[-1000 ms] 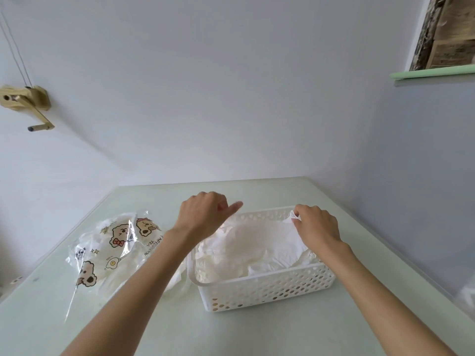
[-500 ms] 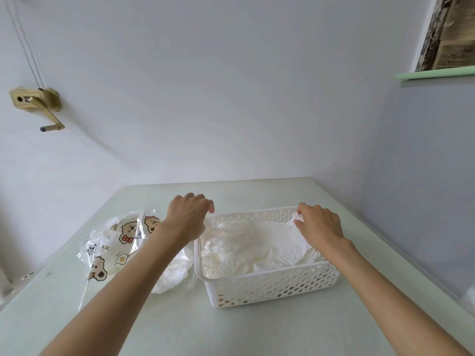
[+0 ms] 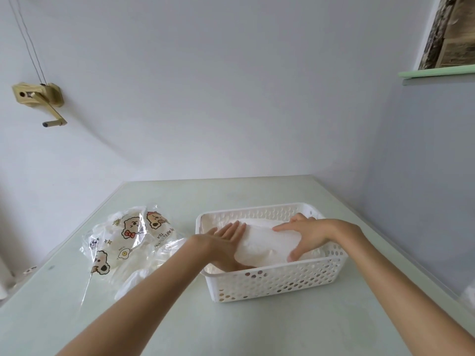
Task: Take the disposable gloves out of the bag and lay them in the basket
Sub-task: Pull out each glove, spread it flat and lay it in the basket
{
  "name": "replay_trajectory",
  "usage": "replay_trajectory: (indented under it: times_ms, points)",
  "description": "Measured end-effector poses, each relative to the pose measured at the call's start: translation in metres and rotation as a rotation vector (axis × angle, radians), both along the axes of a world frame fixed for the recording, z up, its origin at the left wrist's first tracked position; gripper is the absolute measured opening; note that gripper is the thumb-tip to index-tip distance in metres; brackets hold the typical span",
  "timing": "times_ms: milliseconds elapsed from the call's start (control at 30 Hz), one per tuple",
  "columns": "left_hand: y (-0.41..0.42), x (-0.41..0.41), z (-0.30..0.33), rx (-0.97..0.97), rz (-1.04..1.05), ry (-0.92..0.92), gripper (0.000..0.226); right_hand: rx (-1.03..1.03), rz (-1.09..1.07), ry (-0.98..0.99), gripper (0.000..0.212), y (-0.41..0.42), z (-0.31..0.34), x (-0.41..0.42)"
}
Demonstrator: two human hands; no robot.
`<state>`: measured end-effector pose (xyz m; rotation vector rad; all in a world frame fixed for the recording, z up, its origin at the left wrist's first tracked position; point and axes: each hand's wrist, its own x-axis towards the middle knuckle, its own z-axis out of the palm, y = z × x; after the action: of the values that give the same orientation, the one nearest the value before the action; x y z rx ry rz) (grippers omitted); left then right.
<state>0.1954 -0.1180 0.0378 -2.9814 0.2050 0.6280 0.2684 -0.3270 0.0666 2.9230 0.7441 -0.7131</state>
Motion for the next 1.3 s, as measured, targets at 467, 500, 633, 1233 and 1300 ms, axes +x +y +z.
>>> replay_trajectory:
  times_ms: [467,500,633,1233,1300]
  points:
    - [0.003,-0.002,0.016,-0.206,0.071,-0.104,0.108,-0.010,-0.062,-0.038,0.094,-0.010,-0.006,-0.001]
    - [0.007,-0.010,0.025,-0.251,0.066,-0.147,0.102,0.019,-0.055,-0.042,0.092,-0.011,0.001,-0.006]
    - [0.052,-0.053,0.046,-0.407,0.141,-0.396,0.053,0.171,0.014,-0.061,0.067,0.005,0.025,-0.043]
    - [0.157,-0.107,0.030,-0.643,0.661,-0.227,0.017,0.482,0.280,-0.449,0.027,0.203,-0.031,-0.149]
    - [0.160,-0.108,0.030,-0.694,0.663,-0.236,0.017,0.481,0.255,-0.473,0.025,0.204,-0.039,-0.146]
